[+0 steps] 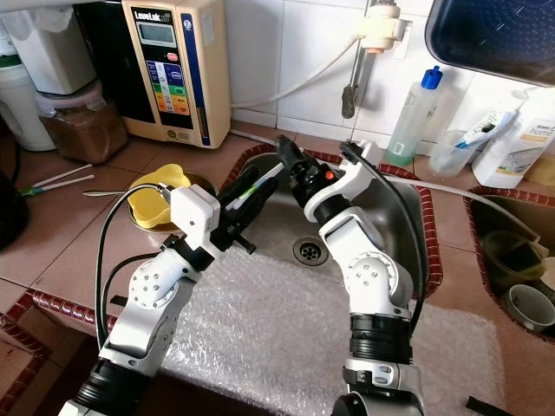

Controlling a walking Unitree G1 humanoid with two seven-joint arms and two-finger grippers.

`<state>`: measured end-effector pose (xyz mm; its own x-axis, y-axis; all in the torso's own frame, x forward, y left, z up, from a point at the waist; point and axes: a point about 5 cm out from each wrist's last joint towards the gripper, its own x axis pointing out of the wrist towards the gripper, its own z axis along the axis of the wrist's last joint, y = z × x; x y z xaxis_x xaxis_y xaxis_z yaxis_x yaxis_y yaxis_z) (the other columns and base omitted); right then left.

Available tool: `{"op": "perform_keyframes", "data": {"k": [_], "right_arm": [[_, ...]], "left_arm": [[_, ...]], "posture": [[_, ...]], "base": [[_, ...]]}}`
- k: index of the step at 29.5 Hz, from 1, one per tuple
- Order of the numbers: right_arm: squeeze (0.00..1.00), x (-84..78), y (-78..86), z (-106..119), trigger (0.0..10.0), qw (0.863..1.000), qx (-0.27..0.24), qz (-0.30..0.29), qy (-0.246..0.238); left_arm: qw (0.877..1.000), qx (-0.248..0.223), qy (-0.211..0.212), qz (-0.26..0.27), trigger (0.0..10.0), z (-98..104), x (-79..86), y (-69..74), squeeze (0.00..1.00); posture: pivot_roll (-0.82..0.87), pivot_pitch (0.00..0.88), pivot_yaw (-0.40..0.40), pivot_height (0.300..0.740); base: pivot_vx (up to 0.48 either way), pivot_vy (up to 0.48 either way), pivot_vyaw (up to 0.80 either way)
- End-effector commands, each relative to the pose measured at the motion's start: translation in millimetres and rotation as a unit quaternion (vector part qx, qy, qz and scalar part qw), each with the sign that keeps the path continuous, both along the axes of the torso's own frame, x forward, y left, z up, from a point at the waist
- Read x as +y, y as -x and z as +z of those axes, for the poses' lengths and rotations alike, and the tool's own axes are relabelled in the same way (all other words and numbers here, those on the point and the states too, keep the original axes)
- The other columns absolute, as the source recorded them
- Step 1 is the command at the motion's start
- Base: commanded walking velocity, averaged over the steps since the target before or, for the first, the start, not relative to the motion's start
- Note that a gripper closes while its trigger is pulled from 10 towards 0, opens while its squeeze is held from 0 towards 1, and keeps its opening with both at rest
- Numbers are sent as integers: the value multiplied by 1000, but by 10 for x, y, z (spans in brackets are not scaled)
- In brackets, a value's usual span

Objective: Kitchen organization

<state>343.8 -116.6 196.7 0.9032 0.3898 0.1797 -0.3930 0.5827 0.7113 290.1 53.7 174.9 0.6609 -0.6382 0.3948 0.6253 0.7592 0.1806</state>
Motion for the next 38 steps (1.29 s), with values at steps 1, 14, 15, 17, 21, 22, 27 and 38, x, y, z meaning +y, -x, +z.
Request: {"op": "perform_keyframes", "data": {"k": [1, 14, 15, 17, 21, 22, 27, 38], "right_arm": [[0, -59, -56, 73, 0, 1000, 4, -16, 12], [0, 14, -87, 128, 9020, 999, 23, 25, 23], [0, 17, -87, 116, 10000, 999, 30, 25, 27], [0, 23, -83, 85, 10000, 998, 42, 31, 31], [0, 50, -62, 51, 10000, 997, 50, 42, 44], [0, 49, -62, 52, 10000, 997, 50, 41, 43], [0, 42, -62, 28, 0, 996, 68, 39, 36], [0, 61, -54, -37, 0, 993, 100, 52, 39]], "left_arm": [[1000, -22, -15, -1, 2392, 52, -35, -15, 0], [992, -90, -93, -6, 4471, -25, -79, -19, 0], [991, -96, -94, 0, 4471, -20, -80, -33, 0], [990, -104, -95, 7, 4471, -24, -84, -55, 0], [987, -118, -106, 18, 4706, -31, -89, -77, 0], [987, -119, -107, 17, 4706, -34, -91, -78, 0], [984, -133, -118, 28, 4784, -54, -88, -90, 0], [979, -147, -133, 36, 7098, -113, -109, -79, 0]], "posture": [[1, 0, -22, 740], [-5, 0, -30, 740], [-5, 0, -30, 740], [-9, 0, -30, 740], [-10, 0, -31, 740], [-10, 0, -31, 740], [-11, 0, -31, 740], [-15, 0, -36, 740]], "base": [[0, 0, 0], [0, 0, 0], [0, 0, 0], [0, 0, 0], [0, 0, 0], [0, 0, 0], [0, 0, 0], [0, 0, 0]]}}
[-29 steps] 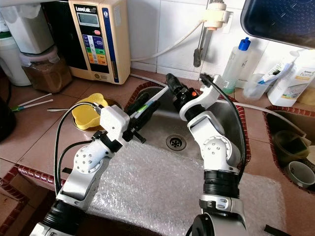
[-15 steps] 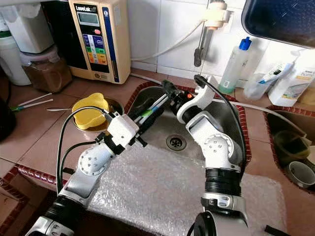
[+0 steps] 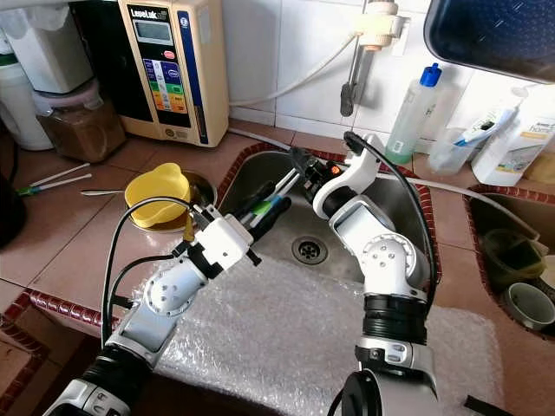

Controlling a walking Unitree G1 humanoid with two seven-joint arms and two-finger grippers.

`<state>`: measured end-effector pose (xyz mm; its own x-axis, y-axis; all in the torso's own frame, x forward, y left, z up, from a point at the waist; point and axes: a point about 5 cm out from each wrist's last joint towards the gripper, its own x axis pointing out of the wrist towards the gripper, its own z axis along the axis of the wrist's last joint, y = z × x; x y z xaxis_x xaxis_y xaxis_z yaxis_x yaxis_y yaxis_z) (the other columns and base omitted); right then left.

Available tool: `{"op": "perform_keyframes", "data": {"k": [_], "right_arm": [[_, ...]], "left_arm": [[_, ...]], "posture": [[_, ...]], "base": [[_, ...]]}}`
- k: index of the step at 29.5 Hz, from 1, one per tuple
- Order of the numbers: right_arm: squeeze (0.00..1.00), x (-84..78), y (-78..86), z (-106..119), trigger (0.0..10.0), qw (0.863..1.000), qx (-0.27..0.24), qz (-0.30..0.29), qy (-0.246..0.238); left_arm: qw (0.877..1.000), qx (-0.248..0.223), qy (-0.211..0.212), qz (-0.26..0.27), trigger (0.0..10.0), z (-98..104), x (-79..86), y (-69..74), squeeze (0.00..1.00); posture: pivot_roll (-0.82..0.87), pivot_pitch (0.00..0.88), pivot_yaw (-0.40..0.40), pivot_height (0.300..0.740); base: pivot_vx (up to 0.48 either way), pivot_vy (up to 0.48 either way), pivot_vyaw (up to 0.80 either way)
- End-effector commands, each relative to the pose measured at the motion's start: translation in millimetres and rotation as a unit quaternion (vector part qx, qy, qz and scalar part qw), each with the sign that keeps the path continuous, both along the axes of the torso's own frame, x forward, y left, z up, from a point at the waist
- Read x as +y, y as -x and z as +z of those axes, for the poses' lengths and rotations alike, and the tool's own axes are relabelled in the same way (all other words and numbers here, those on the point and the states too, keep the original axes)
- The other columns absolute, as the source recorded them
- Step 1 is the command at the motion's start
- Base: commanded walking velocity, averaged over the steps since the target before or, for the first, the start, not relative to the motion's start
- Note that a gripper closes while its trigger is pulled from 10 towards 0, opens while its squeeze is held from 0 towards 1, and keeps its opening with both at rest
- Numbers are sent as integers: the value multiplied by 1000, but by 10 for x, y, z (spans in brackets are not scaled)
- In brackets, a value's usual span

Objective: Kitchen organization

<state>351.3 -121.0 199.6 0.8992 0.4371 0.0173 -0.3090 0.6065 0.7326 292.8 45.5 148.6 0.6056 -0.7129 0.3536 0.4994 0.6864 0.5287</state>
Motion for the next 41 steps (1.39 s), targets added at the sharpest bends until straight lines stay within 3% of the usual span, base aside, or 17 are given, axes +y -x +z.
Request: {"op": "perform_keyframes", "data": {"k": [1, 3, 5, 6, 7, 13, 14, 30, 36, 41], "right_arm": [[0, 106, 21, -67, 0, 999, 24, 29, 9], [0, 103, 23, -65, 0, 999, 26, 31, 8], [0, 97, 18, -70, 0, 999, 30, 29, 5], [0, 93, 17, -73, 0, 999, 32, 28, 5], [0, 89, 17, -74, 0, 999, 34, 27, 4], [0, 50, 4, -79, 0, 999, 40, 20, -2], [0, 44, 1, -76, 0, 999, 41, 18, -2], [0, -4, -47, -32, 0, 999, 37, -3, -15], [0, -35, -85, 159, 0, 999, -4, -27, -45], [0, -298, -168, 301, 0, 985, -36, -133, -99]], "left_arm": [[1000, -29, 10, 5, 7098, 149, -29, -53, 0], [999, -32, 10, 5, 7020, 140, -40, -52, 0], [999, -35, 9, 7, 8706, 135, -43, -53, 0], [999, -36, 8, 9, 8706, 132, -44, -54, 0], [999, -36, 8, 10, 10000, 128, -45, -56, 0], [999, -31, 20, 25, 10000, 110, -35, -75, 0], [999, -31, 23, 28, 10000, 109, -32, -80, 1000], [999, 0, 20, 30, 10000, -7, 3, -93, 1000], [999, 24, 13, 23, 10000, -71, 28, -97, 1000], [999, 46, -1, 11, 10000, -149, 42, -69, 1000]], "posture": [[-15, 0, -36, 740], [-14, 0, -36, 740], [-16, 0, -37, 740], [-17, 0, -38, 740], [-17, 0, -38, 740], [-19, 0, -42, 740], [-19, 0, -42, 740], [-14, 0, -45, 740], [-7, 0, -45, 740], [3, 0, -47, 740]], "base": [[0, 0, 0], [0, 0, 0], [0, 0, 0], [0, 0, 0], [0, 0, 0], [0, 0, 0], [0, 0, 0], [0, 0, 0], [0, 0, 0], [0, 0, 0]]}}
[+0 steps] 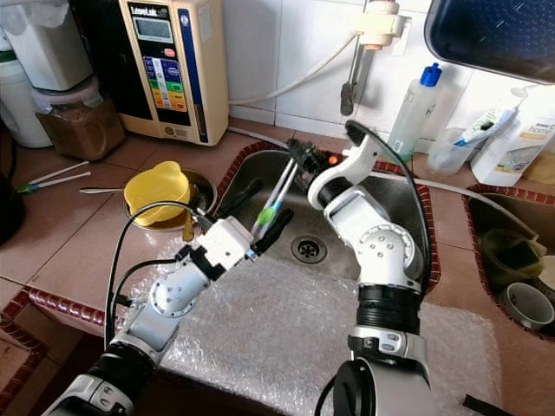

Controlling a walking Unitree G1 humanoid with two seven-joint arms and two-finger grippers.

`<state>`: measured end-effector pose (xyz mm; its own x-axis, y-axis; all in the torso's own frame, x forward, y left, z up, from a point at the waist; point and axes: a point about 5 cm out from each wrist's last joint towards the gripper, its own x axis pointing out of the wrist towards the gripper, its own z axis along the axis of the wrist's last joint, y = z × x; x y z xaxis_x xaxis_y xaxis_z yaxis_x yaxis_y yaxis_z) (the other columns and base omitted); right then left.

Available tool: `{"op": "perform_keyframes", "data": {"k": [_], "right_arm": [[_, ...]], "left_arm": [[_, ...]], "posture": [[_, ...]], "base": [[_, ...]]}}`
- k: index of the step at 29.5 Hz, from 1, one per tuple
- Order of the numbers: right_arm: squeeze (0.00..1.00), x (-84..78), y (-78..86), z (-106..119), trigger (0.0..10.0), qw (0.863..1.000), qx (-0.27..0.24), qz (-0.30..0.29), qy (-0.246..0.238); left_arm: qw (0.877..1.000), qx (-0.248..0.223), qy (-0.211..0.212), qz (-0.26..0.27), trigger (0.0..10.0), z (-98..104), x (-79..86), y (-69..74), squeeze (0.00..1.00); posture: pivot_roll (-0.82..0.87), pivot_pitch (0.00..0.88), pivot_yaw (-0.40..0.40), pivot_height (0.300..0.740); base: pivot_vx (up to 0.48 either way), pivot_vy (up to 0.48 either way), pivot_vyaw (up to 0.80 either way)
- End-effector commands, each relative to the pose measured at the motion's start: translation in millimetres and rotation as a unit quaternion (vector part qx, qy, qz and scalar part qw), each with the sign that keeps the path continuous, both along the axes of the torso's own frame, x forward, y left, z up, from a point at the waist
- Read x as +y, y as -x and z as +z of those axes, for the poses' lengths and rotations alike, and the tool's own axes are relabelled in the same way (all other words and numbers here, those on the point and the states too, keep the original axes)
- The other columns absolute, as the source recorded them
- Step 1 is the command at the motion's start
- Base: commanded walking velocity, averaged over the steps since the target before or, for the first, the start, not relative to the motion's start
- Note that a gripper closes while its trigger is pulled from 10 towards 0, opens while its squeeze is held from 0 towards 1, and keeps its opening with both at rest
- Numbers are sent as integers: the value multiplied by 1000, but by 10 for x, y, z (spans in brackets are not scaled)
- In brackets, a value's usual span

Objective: Kitchen organization

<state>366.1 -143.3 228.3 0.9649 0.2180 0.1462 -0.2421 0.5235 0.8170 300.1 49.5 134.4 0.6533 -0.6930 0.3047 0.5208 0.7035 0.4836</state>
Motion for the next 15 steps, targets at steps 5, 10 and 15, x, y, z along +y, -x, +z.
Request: {"op": "perform_keyframes", "data": {"k": [5, 10, 15], "right_arm": [[0, -158, -25, 8, 0, 999, -4, -51, -18], [0, -225, -31, 14, 0, 995, -23, -88, 33], [0, -244, -8, -76, 0, 960, -62, -138, 236]], "left_arm": [[1000, 6, -2, 2, 10000, -2, 30, -9, 1000], [1000, 15, 0, -1, 10000, 3, 41, -18, 1000], [995, 87, 49, 2, 10000, -7, 80, -57, 1000]], "posture": [[5, 0, -44, 740], [6, 0, -40, 740], [16, 0, -38, 740]], "base": [[0, 0, 0], [0, 0, 0], [0, 0, 0]]}}
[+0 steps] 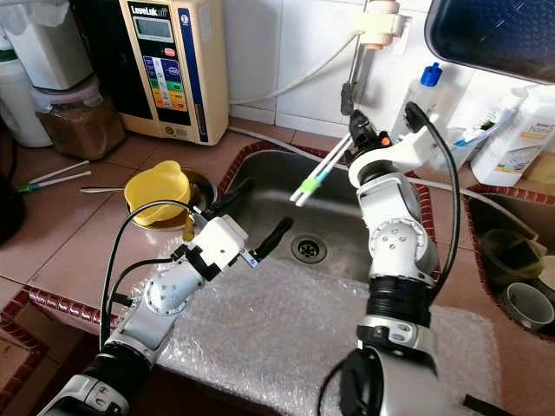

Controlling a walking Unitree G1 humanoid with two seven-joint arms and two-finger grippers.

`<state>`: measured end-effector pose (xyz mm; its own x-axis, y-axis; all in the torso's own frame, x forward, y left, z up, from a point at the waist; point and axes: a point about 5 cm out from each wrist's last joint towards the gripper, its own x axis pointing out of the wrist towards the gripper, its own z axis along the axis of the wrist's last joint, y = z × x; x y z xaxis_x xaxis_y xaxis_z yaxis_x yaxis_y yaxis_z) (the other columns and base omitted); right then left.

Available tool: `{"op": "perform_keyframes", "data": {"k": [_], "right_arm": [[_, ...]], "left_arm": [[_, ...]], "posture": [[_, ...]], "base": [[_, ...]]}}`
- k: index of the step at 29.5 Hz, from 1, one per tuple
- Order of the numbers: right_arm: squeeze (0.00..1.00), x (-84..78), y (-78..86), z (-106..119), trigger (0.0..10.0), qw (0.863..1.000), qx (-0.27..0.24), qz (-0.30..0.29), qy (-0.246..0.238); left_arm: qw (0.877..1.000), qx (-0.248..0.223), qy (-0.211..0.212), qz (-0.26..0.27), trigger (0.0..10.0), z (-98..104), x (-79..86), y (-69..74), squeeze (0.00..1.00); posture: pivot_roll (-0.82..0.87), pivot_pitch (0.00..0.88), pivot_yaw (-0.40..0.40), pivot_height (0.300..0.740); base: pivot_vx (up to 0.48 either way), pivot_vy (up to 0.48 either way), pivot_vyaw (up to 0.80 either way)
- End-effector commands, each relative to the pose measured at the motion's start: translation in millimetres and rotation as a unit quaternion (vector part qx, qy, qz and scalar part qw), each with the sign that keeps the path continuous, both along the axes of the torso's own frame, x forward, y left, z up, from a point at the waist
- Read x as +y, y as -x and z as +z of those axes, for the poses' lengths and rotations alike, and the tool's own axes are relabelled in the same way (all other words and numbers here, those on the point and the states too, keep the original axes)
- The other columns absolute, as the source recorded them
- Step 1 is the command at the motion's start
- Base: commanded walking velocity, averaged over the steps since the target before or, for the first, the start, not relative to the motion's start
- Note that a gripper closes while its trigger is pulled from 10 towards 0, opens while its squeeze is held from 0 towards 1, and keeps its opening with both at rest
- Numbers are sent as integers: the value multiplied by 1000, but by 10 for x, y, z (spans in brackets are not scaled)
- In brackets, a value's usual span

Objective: Kitchen organization

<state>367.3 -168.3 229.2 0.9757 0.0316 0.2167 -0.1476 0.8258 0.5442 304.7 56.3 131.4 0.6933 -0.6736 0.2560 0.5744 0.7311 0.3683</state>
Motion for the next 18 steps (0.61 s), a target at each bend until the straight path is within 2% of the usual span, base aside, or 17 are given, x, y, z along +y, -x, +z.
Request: {"op": "perform_keyframes", "data": {"k": [1, 5, 6, 7, 8, 12, 13, 16, 17, 18], "right_arm": [[0, 13, 10, -104, 0, 997, -2, -15, 71], [0, 43, 27, -233, 0, 990, -2, -19, 140], [0, 68, 32, -328, 0, 982, 3, -19, 186], [0, 68, 32, -328, 0, 982, 3, -19, 186], [0, 81, 31, -400, 0, 983, 13, -11, 183], [0, 67, 24, -632, 0, 989, 60, -3, 137], [0, 73, 26, -724, 0, 987, 78, 3, 141], [0, 65, 49, -819, 0, 985, 90, 1, 148], [0, 64, 67, -886, 0, 982, 93, -1, 163], [0, 74, 74, -902, 4039, 981, 89, -3, 173]], "left_arm": [[1000, 23, 18, 0, 10000, 24, 15, -13, 1000], [999, 29, -2, -15, 10000, 4, 12, 3, 1000], [999, 41, -10, -19, 10000, -13, 14, 2, 1000], [999, 41, -10, -19, 10000, -13, 14, 2, 1000], [998, 62, -11, -24, 10000, -37, 17, -2, 1000], [994, 103, -8, -22, 10000, -72, 44, -25, 1000], [993, 110, -16, -29, 10000, -85, 47, -21, 1000], [992, 119, -30, -34, 10000, -118, 53, -11, 1000], [989, 134, -44, -36, 10000, -164, 63, 4, 1000], [989, 130, -70, -29, 10000, -203, 87, 8, 1000]], "posture": [[17, 0, -37, 740], [21, 0, -36, 740], [24, 0, -35, 740], [24, 0, -35, 740], [27, 0, -31, 740], [31, 0, -27, 740], [33, 0, -24, 740], [35, 0, -23, 740], [36, 0, -21, 740], [37, 0, -18, 740]], "base": [[0, 0, 0], [0, 0, 0], [0, 0, 0], [0, 0, 0], [0, 0, 0], [0, 0, 0], [0, 0, 0], [0, 0, 0], [0, 0, 0], [0, 0, 0]]}}
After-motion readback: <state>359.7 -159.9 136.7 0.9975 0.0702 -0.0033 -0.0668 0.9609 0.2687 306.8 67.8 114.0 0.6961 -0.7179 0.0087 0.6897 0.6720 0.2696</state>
